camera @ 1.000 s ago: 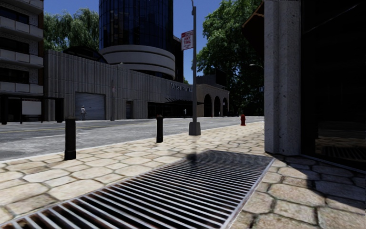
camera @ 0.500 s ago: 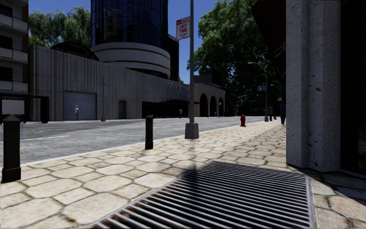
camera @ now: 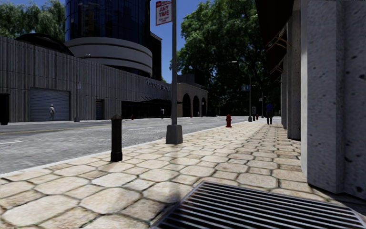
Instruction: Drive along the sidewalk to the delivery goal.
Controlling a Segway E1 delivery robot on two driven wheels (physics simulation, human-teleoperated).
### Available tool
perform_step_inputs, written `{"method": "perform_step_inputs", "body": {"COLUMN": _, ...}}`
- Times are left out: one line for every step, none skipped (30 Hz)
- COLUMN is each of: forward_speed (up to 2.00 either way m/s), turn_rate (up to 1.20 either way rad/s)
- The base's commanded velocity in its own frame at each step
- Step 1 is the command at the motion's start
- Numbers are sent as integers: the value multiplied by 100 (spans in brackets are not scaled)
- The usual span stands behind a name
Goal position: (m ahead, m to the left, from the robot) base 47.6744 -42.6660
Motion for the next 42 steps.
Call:
{"method": "perform_step_inputs", "body": {"forward_speed": 200, "turn_rate": -32}}
{"method": "perform_step_inputs", "body": {"forward_speed": 200, "turn_rate": -32}}
{"method": "perform_step_inputs", "body": {"forward_speed": 200, "turn_rate": -32}}
{"method": "perform_step_inputs", "body": {"forward_speed": 200, "turn_rate": -32}}
{"method": "perform_step_inputs", "body": {"forward_speed": 200, "turn_rate": -32}}
{"method": "perform_step_inputs", "body": {"forward_speed": 200, "turn_rate": -32}}
{"method": "perform_step_inputs", "body": {"forward_speed": 200, "turn_rate": -32}}
{"method": "perform_step_inputs", "body": {"forward_speed": 200, "turn_rate": -32}}
{"method": "perform_step_inputs", "body": {"forward_speed": 200, "turn_rate": -32}}
{"method": "perform_step_inputs", "body": {"forward_speed": 200, "turn_rate": -32}}
{"method": "perform_step_inputs", "body": {"forward_speed": 200, "turn_rate": -32}}
{"method": "perform_step_inputs", "body": {"forward_speed": 200, "turn_rate": -32}}
{"method": "perform_step_inputs", "body": {"forward_speed": 200, "turn_rate": -32}}
{"method": "perform_step_inputs", "body": {"forward_speed": 200, "turn_rate": -32}}
{"method": "perform_step_inputs", "body": {"forward_speed": 200, "turn_rate": -32}}
{"method": "perform_step_inputs", "body": {"forward_speed": 200, "turn_rate": -32}}
{"method": "perform_step_inputs", "body": {"forward_speed": 200, "turn_rate": -32}}
{"method": "perform_step_inputs", "body": {"forward_speed": 200, "turn_rate": -32}}
{"method": "perform_step_inputs", "body": {"forward_speed": 200, "turn_rate": -32}}
{"method": "perform_step_inputs", "body": {"forward_speed": 200, "turn_rate": -32}}
{"method": "perform_step_inputs", "body": {"forward_speed": 200, "turn_rate": -32}}
{"method": "perform_step_inputs", "body": {"forward_speed": 200, "turn_rate": -32}}
{"method": "perform_step_inputs", "body": {"forward_speed": 200, "turn_rate": -32}}
{"method": "perform_step_inputs", "body": {"forward_speed": 200, "turn_rate": -32}}
{"method": "perform_step_inputs", "body": {"forward_speed": 200, "turn_rate": -32}}
{"method": "perform_step_inputs", "body": {"forward_speed": 200, "turn_rate": -32}}
{"method": "perform_step_inputs", "body": {"forward_speed": 200, "turn_rate": -32}}
{"method": "perform_step_inputs", "body": {"forward_speed": 200, "turn_rate": -32}}
{"method": "perform_step_inputs", "body": {"forward_speed": 200, "turn_rate": -32}}
{"method": "perform_step_inputs", "body": {"forward_speed": 200, "turn_rate": -32}}
{"method": "perform_step_inputs", "body": {"forward_speed": 200, "turn_rate": -32}}
{"method": "perform_step_inputs", "body": {"forward_speed": 200, "turn_rate": -32}}
{"method": "perform_step_inputs", "body": {"forward_speed": 200, "turn_rate": -32}}
{"method": "perform_step_inputs", "body": {"forward_speed": 200, "turn_rate": -32}}
{"method": "perform_step_inputs", "body": {"forward_speed": 200, "turn_rate": -32}}
{"method": "perform_step_inputs", "body": {"forward_speed": 200, "turn_rate": -32}}
{"method": "perform_step_inputs", "body": {"forward_speed": 200, "turn_rate": -32}}
{"method": "perform_step_inputs", "body": {"forward_speed": 200, "turn_rate": -32}}
{"method": "perform_step_inputs", "body": {"forward_speed": 200, "turn_rate": -32}}
{"method": "perform_step_inputs", "body": {"forward_speed": 200, "turn_rate": -32}}
{"method": "perform_step_inputs", "body": {"forward_speed": 200, "turn_rate": -32}}
{"method": "perform_step_inputs", "body": {"forward_speed": 200, "turn_rate": -32}}
